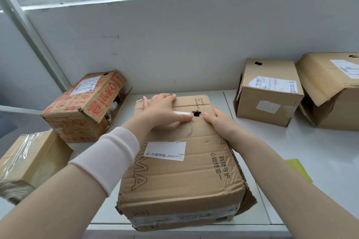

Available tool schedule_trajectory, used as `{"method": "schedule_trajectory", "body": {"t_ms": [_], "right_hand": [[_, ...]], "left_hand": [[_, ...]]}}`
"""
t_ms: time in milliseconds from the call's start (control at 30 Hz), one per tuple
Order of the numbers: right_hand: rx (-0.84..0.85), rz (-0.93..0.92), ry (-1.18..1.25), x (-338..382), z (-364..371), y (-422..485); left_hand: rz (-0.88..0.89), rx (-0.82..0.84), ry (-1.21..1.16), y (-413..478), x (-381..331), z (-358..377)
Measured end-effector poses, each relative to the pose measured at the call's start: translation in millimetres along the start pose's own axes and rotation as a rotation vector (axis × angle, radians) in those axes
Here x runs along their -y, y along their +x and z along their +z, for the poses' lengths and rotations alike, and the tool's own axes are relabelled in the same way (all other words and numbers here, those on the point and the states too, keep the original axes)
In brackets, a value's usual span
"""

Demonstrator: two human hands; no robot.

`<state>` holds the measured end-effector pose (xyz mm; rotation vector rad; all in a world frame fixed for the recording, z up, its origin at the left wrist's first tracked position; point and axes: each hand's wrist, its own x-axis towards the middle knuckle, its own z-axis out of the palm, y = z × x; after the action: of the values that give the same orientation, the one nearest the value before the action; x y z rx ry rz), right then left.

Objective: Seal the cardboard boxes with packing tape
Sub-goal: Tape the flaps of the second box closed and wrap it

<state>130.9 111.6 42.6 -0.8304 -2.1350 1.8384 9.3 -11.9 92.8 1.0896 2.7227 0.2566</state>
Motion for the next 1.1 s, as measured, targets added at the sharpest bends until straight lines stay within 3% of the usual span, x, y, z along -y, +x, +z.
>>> {"method": "schedule_trajectory", "body": {"t_ms": [400,467,600,700,900,1100], "right_hand": [[-0.089,-0.102,-0.215,8,-15,-26],[-0.223,-0.142,-0.183,3,-41,-46],[-0.515,-0.126,-0.179,-34,-110,-94],[-0.641,0.026,-0.191,-75,-150,-120],[-0.462,0.213,-0.390,-133,-156,-135],[-0.349,0.233,-0.421,-141,-150,-128]], "left_hand": [[-0.044,-0.058,-0.098,-16,-23,-4],[0.040,-0.121,-0.200,-34,-44,-2],[0.403,-0.222,-0.378,-91,-118,20],[0.528,-0.121,-0.419,-116,-173,56],[0.252,0.100,-0.227,-91,-211,125],[0.152,0.125,-0.667,-93,-183,140]]}}
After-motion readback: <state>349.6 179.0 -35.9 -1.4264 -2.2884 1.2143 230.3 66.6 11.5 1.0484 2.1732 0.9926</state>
